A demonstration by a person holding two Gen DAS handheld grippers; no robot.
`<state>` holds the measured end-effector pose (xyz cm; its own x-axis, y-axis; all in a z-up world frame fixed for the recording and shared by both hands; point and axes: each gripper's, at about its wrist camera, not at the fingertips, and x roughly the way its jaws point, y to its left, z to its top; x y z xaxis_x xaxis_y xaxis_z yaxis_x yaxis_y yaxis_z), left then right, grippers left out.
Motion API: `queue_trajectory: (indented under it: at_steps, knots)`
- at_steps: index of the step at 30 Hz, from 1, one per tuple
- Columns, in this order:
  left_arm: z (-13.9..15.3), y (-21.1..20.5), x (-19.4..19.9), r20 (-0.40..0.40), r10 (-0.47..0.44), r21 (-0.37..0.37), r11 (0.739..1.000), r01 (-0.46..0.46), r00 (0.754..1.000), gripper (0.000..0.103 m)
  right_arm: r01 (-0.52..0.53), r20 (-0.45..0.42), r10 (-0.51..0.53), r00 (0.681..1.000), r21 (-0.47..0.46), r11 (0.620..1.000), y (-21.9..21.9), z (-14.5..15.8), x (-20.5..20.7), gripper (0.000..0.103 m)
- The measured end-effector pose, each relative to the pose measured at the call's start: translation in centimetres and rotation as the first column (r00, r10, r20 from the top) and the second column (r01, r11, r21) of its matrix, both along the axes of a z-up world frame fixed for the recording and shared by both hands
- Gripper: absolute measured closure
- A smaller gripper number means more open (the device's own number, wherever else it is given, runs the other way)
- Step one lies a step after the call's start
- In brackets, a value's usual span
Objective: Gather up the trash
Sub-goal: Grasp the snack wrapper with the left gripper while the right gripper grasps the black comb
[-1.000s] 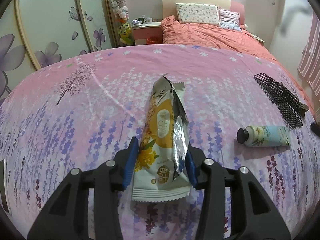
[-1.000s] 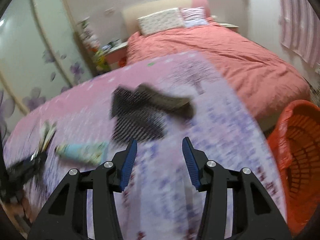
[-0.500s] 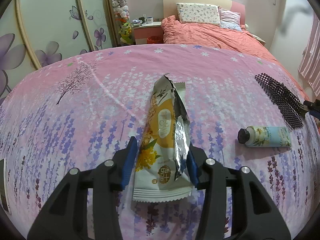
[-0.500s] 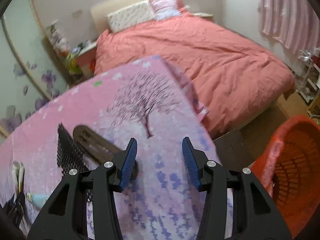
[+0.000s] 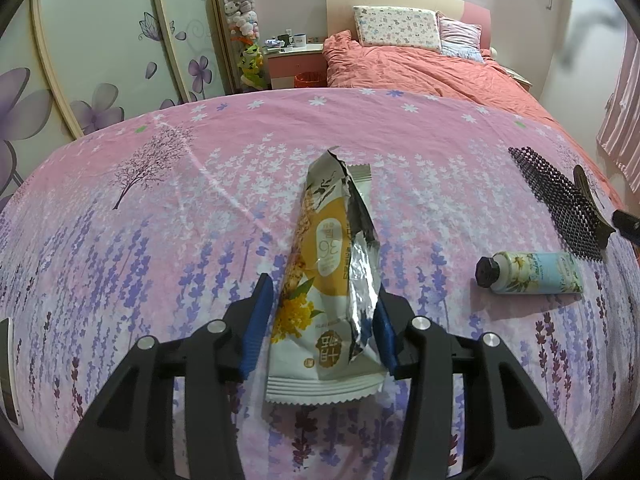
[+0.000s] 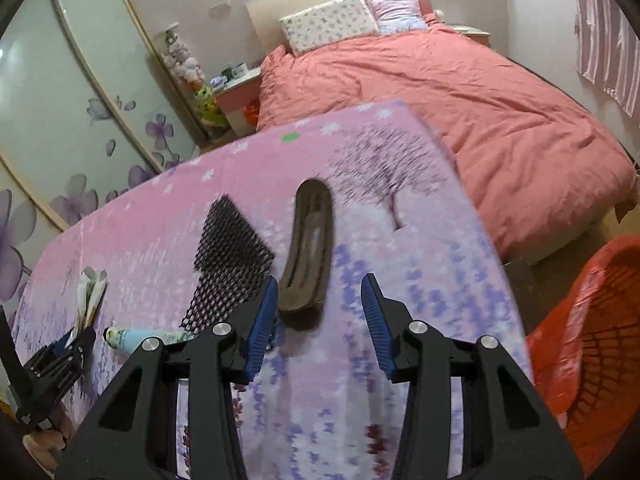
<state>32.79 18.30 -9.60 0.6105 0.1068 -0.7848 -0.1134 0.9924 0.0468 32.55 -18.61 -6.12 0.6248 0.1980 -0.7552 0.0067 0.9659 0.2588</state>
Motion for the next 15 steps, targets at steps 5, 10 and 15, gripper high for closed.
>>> queue_trajectory:
  at_steps: [5, 10, 15]
  knots:
    - [0.0, 0.0, 0.0, 0.000, 0.000, 0.000, 1.000, 0.000, 1.000, 0.056, 0.003, -0.002, -0.003, 1.000, -0.006, 1.000, 0.4, -0.3, 0.6, 0.058]
    - [0.0, 0.0, 0.0, 0.000, 0.000, 0.001, 1.000, 0.000, 1.000, 0.056, 0.027, 0.000, -0.027, 1.000, -0.055, 0.998, 0.7, -0.7, 1.1, 0.059]
    - [0.0, 0.0, 0.0, 0.000, 0.000, 0.000, 1.000, 0.000, 1.000, 0.056, 0.046, 0.026, -0.044, 0.999, -0.086, 0.995, 0.7, -0.9, 1.7, 0.069]
